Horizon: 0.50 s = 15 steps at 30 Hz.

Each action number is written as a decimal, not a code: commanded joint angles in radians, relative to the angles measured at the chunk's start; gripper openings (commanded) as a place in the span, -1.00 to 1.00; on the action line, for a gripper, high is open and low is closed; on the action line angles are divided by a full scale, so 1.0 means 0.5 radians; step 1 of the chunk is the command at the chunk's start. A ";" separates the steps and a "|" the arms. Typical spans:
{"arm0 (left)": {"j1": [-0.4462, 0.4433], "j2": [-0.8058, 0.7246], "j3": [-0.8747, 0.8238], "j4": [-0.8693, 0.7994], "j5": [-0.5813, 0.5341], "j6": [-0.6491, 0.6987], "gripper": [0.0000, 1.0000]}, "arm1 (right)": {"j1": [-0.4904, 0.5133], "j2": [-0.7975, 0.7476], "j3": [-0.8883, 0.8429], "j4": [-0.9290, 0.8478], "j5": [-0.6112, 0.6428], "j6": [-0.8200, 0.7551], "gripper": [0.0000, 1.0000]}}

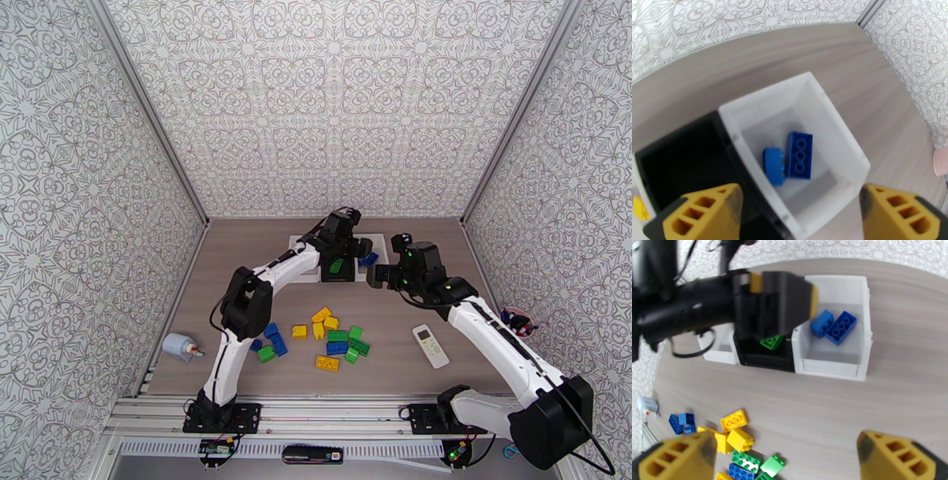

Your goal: Sort the legos into containers by color

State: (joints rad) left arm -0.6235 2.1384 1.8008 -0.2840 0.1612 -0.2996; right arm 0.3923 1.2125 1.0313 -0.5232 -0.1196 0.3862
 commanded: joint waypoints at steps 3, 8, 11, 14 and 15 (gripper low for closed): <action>0.017 -0.517 -0.520 0.242 -0.005 0.152 0.89 | 0.064 0.002 -0.029 -0.099 0.036 0.060 0.94; 0.029 -0.959 -1.066 0.350 -0.037 0.280 0.99 | 0.237 0.082 -0.032 -0.215 0.145 0.120 0.94; 0.038 -1.205 -1.327 0.381 -0.007 0.362 0.99 | 0.354 0.140 -0.041 -0.273 0.194 0.190 0.94; 0.053 -1.440 -1.543 0.359 0.033 0.469 0.99 | 0.485 0.227 -0.047 -0.326 0.250 0.240 0.94; 0.054 -1.520 -1.608 0.345 0.043 0.513 0.99 | 0.527 0.266 -0.050 -0.335 0.269 0.251 0.94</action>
State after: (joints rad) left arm -0.6071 1.4597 1.0584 -0.1257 0.1627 -0.1268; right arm 0.6155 1.3121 1.0260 -0.6327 -0.0357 0.4698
